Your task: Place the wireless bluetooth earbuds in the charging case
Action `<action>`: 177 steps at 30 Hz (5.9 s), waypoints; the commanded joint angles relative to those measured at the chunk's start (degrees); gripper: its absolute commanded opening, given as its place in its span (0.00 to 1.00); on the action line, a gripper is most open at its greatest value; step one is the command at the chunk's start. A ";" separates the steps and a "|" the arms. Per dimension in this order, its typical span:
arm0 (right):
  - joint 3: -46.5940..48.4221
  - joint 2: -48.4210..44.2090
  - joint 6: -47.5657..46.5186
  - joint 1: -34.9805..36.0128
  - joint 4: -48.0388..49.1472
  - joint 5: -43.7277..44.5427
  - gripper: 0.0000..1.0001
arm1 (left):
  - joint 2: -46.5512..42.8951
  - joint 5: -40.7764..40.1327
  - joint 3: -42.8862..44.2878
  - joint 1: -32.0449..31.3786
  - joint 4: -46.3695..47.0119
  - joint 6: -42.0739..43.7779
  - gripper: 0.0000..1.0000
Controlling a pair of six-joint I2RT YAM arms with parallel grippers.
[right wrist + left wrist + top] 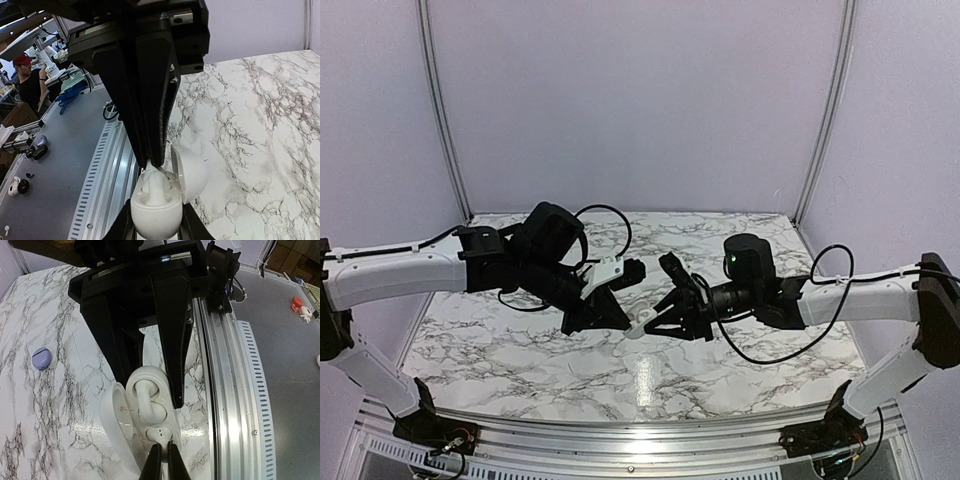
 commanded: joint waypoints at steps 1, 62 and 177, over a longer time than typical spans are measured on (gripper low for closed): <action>2.82 -0.45 0.97 1.16 8.17 -2.11 0.00 | 2.62 -0.77 1.03 -1.60 -0.39 1.11 0.00; 5.29 1.27 -0.34 1.91 -0.32 6.15 0.00 | -3.90 -4.66 -0.74 0.21 9.34 -5.96 0.21; 2.55 1.52 17.98 0.37 15.50 8.70 0.00 | -6.89 -28.22 -6.86 -12.61 15.09 6.81 0.62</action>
